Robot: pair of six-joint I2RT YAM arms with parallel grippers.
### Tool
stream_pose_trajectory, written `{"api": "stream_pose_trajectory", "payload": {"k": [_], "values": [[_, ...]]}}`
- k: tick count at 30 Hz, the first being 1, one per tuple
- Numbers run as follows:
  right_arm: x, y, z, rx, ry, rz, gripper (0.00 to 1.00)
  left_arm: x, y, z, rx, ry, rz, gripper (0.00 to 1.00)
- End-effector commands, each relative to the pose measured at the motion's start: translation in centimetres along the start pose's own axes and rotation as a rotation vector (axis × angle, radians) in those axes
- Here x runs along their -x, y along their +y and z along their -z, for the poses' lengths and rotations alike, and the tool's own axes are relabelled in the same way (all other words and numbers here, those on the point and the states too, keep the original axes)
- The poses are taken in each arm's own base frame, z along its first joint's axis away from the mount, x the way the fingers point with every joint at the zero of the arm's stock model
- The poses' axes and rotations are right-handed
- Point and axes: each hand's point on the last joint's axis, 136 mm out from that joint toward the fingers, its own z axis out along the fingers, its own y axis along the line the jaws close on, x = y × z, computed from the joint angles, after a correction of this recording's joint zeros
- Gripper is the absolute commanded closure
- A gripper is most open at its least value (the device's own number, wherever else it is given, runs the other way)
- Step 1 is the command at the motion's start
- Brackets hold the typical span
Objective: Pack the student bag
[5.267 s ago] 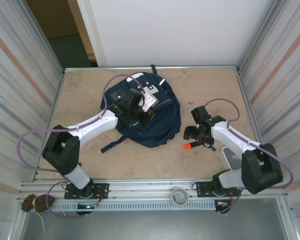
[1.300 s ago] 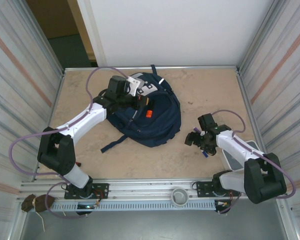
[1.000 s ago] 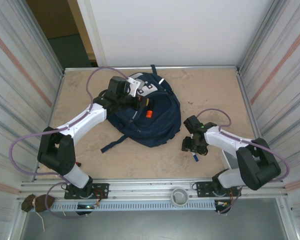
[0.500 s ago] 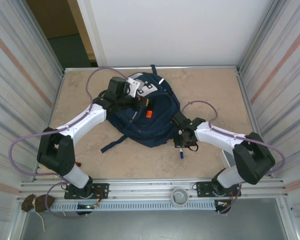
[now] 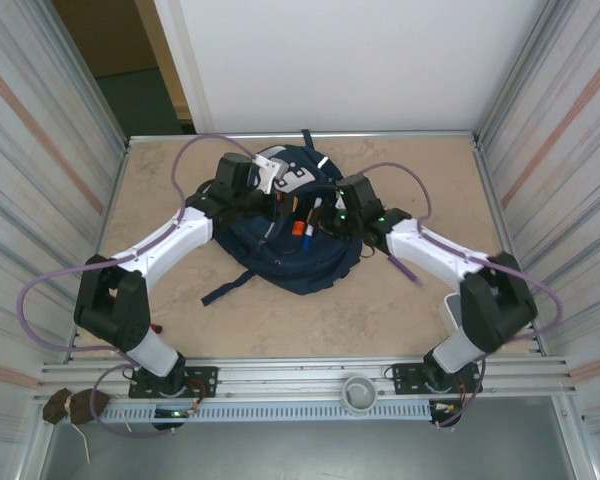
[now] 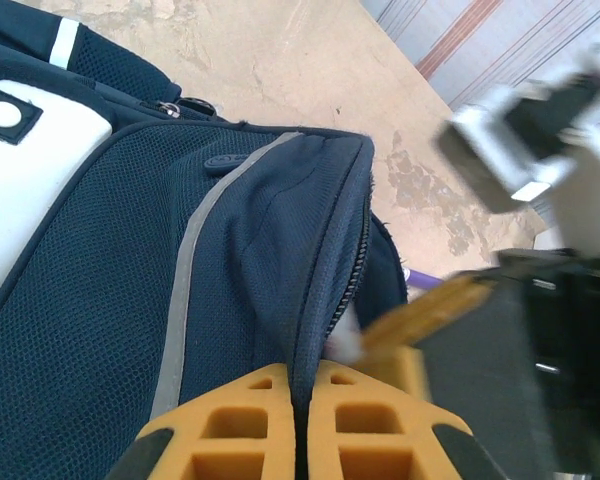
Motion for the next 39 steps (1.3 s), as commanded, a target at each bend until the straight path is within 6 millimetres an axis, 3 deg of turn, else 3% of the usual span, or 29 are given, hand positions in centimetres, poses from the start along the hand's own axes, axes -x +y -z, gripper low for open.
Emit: {"api": "stream_pose_trajectory", "payload": {"k": [1, 4, 8, 14, 19, 23, 25, 27, 30, 35, 39], "values": [[2.4, 3.3, -2.3, 0.136, -0.037, -0.118, 0.75, 4.2, -2.4, 2.6, -0.049, -0.117, -0.051, 1.00], [2.5, 2.9, -2.6, 0.118, -0.035, -0.103, 0.59, 4.2, -2.4, 2.8, -0.045, -0.114, -0.055, 1.00], [1.9, 1.7, -0.8, 0.096, -0.042, -0.044, 0.55, 4.1, -2.4, 3.0, -0.039, -0.117, -0.063, 1.00], [0.9, -0.9, 4.9, 0.029, -0.079, 0.059, 0.54, 3.9, -2.2, 2.8, -0.033, -0.113, -0.064, 1.00], [2.3, -9.5, 11.8, -0.363, -0.179, 0.182, 0.41, 3.5, -1.9, 2.6, -0.030, -0.109, -0.061, 1.00], [2.9, -15.7, 14.6, -0.539, -0.147, 0.150, 0.20, 3.4, -1.9, 2.5, -0.034, -0.109, -0.056, 1.00], [3.0, -18.1, 15.0, -0.606, -0.096, 0.139, 0.06, 3.4, -1.9, 2.4, -0.035, -0.110, -0.055, 1.00], [2.8, -19.9, 14.9, -0.677, -0.035, 0.144, 0.00, 3.4, -1.8, 2.3, -0.034, -0.105, -0.051, 1.00], [2.3, -22.1, 14.1, -0.757, 0.052, 0.145, 0.01, 3.2, -1.8, 2.3, -0.034, -0.102, -0.050, 1.00], [0.9, -24.3, 11.3, -0.760, 0.155, 0.114, 0.01, 3.1, -1.7, 2.3, -0.030, -0.101, -0.050, 1.00], [0.0, -25.9, 10.1, -0.793, 0.225, 0.093, 0.00, 3.1, -1.8, 2.3, -0.033, -0.100, -0.052, 1.00]]}}
